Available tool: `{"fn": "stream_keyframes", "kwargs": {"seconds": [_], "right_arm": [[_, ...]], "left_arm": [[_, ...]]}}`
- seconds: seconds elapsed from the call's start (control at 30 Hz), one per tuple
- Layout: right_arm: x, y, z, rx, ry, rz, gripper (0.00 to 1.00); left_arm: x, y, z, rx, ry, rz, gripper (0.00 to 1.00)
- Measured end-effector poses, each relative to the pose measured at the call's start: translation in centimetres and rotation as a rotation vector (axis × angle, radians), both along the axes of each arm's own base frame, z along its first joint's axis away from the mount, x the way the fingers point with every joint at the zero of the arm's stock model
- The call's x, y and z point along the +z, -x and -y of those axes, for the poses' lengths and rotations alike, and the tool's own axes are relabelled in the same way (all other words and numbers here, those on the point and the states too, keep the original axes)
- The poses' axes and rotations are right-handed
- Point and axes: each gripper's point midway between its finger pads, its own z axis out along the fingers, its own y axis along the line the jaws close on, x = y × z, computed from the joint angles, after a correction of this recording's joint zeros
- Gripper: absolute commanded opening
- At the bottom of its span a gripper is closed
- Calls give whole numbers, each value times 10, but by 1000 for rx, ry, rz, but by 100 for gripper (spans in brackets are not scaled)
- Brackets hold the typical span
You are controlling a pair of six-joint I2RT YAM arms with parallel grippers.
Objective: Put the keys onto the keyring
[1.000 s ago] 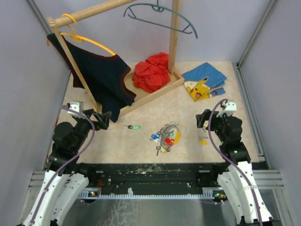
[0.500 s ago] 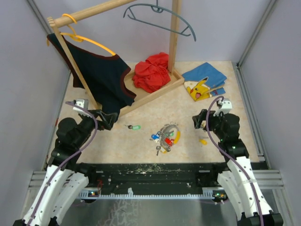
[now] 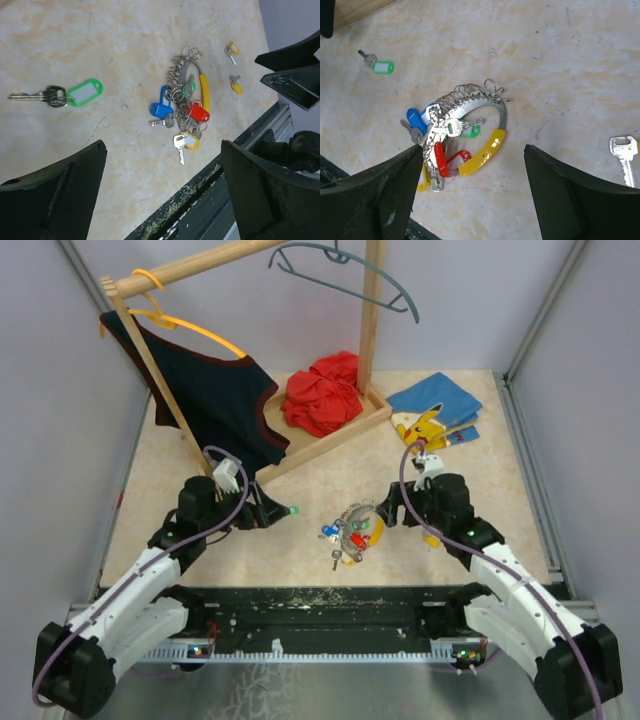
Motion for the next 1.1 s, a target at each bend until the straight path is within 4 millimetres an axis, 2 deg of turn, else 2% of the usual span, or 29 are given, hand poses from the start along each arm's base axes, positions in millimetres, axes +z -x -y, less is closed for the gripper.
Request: {"fn": "stream_keyframes", "kwargs": {"seconds": [0.17,0.37,0.43,0.57,0.8,0.93,1.1], "right_arm": [[-23,3,-18,39,40,-66,73],[-53,0,-18,-18,141,-153,67],[-61,-1,-19,-39,192,-184,61],[-72,-4,-28,-62,276,-226,54],[-84,-12,-37,-129,362,-285,51],[-93,-2,-38,-163,404,-337,49],[-104,11,-28,-214,442,-398,43]], "left_arm": [[-17,13,26,-67,25,-42,98],[-37,18,55,-113,-1,-50,98],[-45,17,60,-119,-21,-55,98],[-62,11,65,-111,-73,-57,98],[-70,-6,67,-88,-118,-9,98],[-68,-12,65,-78,-138,30,98],[-66,-17,63,-74,-157,70,99]]}}
